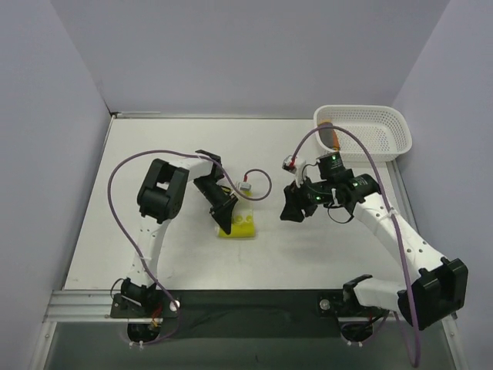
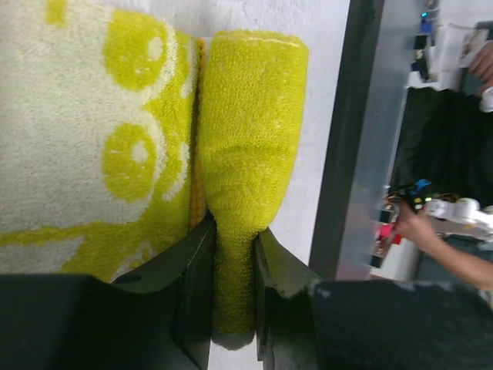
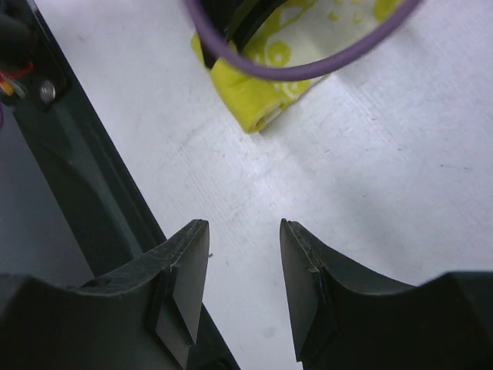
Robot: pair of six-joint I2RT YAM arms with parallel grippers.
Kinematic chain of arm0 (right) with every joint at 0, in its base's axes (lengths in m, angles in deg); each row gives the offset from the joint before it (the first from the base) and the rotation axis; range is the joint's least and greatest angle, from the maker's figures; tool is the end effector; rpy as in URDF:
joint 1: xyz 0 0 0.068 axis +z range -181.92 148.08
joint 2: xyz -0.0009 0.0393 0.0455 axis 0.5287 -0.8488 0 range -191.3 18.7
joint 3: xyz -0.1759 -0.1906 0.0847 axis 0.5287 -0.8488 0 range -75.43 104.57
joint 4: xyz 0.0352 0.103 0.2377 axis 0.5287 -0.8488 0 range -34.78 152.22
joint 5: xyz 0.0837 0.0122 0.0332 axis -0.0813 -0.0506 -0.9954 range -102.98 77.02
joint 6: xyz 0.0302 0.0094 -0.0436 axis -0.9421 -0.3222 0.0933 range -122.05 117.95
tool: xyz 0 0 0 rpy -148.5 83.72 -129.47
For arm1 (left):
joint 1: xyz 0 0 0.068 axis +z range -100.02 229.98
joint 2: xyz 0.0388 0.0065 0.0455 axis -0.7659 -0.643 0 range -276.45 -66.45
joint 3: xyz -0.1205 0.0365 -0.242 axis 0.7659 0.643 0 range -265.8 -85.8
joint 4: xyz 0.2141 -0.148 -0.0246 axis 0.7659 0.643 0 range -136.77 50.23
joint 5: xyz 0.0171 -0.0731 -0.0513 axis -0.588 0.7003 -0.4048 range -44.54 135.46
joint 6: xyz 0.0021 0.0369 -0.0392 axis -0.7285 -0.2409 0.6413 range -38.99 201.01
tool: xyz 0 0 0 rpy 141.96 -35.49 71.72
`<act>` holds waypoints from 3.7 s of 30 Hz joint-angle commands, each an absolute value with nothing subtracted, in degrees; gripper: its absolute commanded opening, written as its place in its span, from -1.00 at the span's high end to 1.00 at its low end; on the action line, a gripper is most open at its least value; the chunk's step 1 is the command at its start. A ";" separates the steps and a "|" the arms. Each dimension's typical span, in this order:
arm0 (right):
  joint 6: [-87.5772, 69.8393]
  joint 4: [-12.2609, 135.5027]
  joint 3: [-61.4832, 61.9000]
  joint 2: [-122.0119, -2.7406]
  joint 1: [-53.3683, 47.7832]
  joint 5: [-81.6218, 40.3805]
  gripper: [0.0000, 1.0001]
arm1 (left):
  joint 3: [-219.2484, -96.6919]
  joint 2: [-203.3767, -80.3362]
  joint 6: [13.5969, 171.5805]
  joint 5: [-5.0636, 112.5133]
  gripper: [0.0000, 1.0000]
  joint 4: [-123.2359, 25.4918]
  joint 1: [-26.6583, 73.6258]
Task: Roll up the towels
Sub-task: Roll the towel
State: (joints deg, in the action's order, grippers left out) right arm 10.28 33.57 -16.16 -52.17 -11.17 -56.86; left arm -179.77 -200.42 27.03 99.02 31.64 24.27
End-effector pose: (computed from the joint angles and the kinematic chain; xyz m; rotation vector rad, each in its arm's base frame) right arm 0.2359 0.1157 0.3080 -1.0039 1.9603 0.9433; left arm 0.3337 -0.1925 0.1083 -1.3837 -2.1664 1.4053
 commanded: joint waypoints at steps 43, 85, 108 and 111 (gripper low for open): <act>25.73 45.09 -11.53 -87.82 21.35 -40.47 1.00 | -170.19 -192.69 27.40 99.42 -0.12 20.65 35.38; 17.37 6.58 26.79 -127.72 11.06 -77.14 1.00 | -120.17 -121.02 28.89 67.10 -0.55 -18.54 10.53; 15.61 6.23 28.55 -125.97 6.24 -74.07 0.61 | -120.69 -143.08 29.15 62.69 0.61 -18.23 2.79; 14.39 6.49 30.38 -124.30 4.21 -70.83 0.36 | -121.40 -143.09 30.29 64.97 0.76 -14.01 2.96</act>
State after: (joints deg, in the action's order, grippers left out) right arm 16.08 4.68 28.41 -125.13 8.18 -83.52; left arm -121.44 -141.71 28.02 62.02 -25.27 3.18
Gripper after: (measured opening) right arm 0.291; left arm 0.303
